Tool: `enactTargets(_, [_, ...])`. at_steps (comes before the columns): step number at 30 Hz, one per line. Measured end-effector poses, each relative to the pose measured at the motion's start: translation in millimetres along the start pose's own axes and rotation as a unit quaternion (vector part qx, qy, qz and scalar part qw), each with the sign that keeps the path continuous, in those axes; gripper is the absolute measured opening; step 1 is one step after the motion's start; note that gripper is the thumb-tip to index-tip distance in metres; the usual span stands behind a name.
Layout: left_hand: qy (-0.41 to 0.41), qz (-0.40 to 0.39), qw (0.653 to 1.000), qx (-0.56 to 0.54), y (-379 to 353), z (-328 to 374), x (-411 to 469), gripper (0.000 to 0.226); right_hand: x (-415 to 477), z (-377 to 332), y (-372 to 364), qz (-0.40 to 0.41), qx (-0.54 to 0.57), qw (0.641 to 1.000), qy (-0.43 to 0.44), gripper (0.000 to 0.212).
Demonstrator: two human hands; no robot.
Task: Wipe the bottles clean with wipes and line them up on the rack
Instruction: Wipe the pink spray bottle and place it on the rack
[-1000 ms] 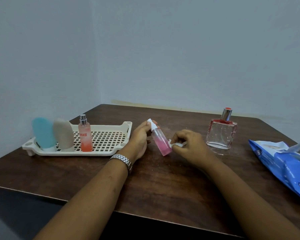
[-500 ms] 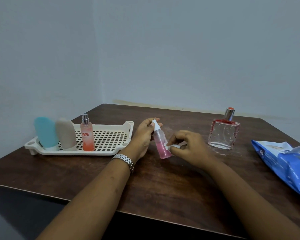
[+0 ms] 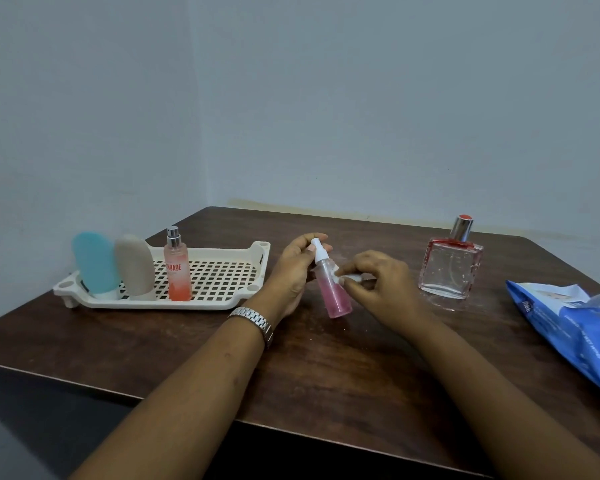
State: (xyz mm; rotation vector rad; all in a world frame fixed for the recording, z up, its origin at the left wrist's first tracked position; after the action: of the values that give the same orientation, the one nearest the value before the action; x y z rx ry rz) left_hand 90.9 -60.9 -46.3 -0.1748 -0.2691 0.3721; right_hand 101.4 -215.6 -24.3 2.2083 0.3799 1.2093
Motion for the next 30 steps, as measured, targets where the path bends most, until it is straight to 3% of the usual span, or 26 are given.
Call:
enactTargets(5, [-0.005,0.007,1.0,0.006,-1.1,0.4,-1.1,0.029,-1.7,-4.3,0.9,-0.032,-0.003,0.999,0.011,0.014])
enactTargets(11, [-0.021,-0.011,1.0,0.009,-3.0,2.5,-5.1,0.026,0.8,-3.6,3.6,0.023,-0.011,1.0,0.016,0.013])
enactTargets(15, [-0.036,-0.01,0.999,0.019,-3.5,3.8,-6.4,0.023,-2.0,-13.7,0.8,-0.004,-0.047,0.997,0.063,0.015])
enactTargets(22, [-0.042,-0.015,0.999,0.031,-4.6,3.4,-6.2,0.023,3.2,-0.2,2.4,0.057,-0.045,0.997,0.012,0.014])
enactTargets(27, [-0.049,-0.014,0.998,0.026,-5.5,2.5,-5.9,0.023,-1.2,-16.5,-2.2,0.038,-0.066,0.994,0.079,0.014])
enactTargets(30, [-0.047,-0.012,0.999,0.023,-6.1,2.7,-5.5,0.024,-1.4,-17.5,-2.8,0.031,-0.072,0.994,0.075,0.012])
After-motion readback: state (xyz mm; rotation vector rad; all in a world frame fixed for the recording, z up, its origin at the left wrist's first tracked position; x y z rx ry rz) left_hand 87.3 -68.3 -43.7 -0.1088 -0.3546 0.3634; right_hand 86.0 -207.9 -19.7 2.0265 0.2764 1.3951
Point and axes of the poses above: each hand's wrist, its own x-axis towards the middle knuckle, its own y-axis out of the back of the hand, z = x × y, the point moved 3 cm from there along x, towards the middle knuckle, and after that the axes turned 3 degrees about z, right-handed, at the moved point
